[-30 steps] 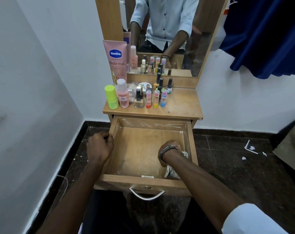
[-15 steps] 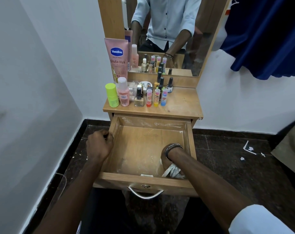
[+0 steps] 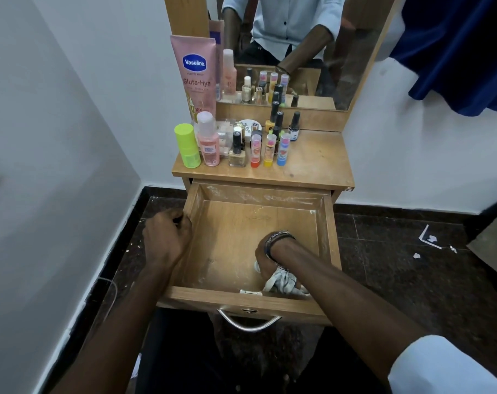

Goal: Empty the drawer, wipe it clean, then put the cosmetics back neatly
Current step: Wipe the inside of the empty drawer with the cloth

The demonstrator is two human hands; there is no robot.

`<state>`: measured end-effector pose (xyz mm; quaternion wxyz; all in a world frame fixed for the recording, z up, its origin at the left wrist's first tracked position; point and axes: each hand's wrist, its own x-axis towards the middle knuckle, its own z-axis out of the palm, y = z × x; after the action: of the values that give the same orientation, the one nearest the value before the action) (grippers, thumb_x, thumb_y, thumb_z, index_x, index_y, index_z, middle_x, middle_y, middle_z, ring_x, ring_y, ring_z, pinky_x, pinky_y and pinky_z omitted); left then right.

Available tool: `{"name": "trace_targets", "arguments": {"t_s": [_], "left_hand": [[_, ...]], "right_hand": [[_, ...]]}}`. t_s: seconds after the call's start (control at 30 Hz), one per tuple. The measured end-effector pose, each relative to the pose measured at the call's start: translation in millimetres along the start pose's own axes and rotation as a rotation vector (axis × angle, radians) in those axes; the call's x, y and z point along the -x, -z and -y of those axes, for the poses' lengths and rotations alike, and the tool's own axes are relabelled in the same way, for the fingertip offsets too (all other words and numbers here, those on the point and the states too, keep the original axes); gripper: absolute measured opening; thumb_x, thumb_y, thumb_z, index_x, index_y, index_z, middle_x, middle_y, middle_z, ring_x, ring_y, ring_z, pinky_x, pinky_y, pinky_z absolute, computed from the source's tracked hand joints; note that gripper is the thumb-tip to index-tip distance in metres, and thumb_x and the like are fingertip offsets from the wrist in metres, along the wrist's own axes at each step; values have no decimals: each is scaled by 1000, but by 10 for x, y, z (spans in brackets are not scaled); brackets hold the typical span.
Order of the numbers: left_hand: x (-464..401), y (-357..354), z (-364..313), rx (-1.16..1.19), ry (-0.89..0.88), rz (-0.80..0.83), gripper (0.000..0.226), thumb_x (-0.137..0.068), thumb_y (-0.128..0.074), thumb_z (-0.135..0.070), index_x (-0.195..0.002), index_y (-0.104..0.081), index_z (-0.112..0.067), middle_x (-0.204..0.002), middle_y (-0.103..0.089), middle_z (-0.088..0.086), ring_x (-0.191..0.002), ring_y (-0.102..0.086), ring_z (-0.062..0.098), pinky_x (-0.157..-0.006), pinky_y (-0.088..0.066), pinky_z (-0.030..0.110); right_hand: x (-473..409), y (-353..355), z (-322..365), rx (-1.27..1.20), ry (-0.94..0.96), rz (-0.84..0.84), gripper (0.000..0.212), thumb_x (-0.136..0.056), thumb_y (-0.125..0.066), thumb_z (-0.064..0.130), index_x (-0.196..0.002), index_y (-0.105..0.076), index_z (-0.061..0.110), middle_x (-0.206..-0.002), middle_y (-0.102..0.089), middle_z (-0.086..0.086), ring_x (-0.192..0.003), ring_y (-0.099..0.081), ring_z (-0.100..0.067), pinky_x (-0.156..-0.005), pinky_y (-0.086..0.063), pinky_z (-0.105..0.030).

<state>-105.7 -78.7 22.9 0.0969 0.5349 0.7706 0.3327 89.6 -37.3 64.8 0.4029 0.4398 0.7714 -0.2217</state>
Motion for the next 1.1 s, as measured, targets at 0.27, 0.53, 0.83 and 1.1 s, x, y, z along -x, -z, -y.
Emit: {"name": "trace_targets", "arguments": {"t_s": [0.27,0.53,0.83,1.1], "left_hand": [[3,9,3,22,34,-12,18,-88,-61,-17,-83,-75,-7,-79,-74,12,-72,-69,31,-71,-56,41],[3,10,-9,50,61,-12,21,-86,-58,-23,-82,-75,-11,-78,-74,9,-74,-69,30,-71,-55,43],[18,9,-32,66,109,-25,18,-84,-60,-20,-71,-71,-13,-70,-72,7,-70,-68,29,-68,-54,40],[-4,48,-31,137,131,-12,14,-87,-66,-18,-84,-77,-11,-80,-75,7,-77,-70,24,-74,-53,36]], "right_hand": [[-416,191,352,144,183,95,27,-96,-53,20,-114,-66,4,-105,-61,-13,-64,-50,-15,-54,-43,-24],[-689,286,433,-196,315,2,20,-91,-63,28,-90,-63,8,-79,-60,1,-75,-60,-20,-70,-56,-31],[-867,104,687,-892,344,-88,12,-88,-54,2,-77,-55,7,-75,-56,-8,-67,-54,-22,-54,-44,-27],[-503,159,658,-674,541,-271,29,-80,-75,7,-106,-64,-2,-95,-69,-13,-91,-67,-31,-76,-57,-38]]}}
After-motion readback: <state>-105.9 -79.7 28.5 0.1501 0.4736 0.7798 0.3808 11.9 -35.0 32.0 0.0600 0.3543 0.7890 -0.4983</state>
